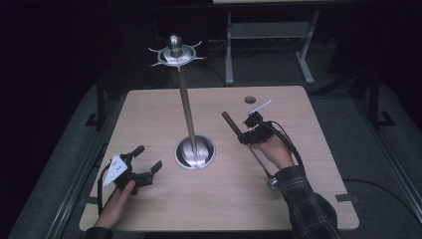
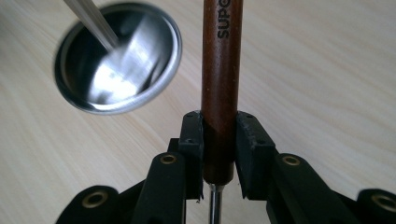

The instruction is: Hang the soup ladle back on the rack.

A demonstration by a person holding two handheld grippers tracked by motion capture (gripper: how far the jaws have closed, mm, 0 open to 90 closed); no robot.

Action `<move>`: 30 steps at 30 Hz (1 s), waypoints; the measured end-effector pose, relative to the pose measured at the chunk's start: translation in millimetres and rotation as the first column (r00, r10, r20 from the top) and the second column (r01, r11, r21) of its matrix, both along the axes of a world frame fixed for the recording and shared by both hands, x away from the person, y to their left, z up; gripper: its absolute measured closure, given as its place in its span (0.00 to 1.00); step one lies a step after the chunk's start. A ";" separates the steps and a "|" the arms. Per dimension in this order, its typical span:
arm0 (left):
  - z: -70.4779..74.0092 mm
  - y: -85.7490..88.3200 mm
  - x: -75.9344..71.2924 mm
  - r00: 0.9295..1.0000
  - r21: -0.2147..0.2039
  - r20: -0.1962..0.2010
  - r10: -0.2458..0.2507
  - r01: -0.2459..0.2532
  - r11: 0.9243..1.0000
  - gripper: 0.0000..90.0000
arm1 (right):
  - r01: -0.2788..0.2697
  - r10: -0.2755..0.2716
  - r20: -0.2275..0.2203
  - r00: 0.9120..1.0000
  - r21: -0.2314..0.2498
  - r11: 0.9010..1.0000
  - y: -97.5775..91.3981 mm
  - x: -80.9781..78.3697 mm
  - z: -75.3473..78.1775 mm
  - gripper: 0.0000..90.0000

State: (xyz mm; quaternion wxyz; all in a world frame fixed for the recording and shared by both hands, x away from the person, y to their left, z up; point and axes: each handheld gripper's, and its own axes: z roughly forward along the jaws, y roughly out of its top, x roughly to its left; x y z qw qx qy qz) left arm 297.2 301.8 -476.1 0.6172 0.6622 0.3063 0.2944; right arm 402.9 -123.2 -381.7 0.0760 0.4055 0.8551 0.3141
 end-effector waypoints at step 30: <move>0.1 0.2 0.2 1.000 0.006 0.004 0.000 0.000 1.000 0.11 | -0.086 0.008 0.243 0.970 0.313 0.946 -41.1 -38.5 40.1 0.82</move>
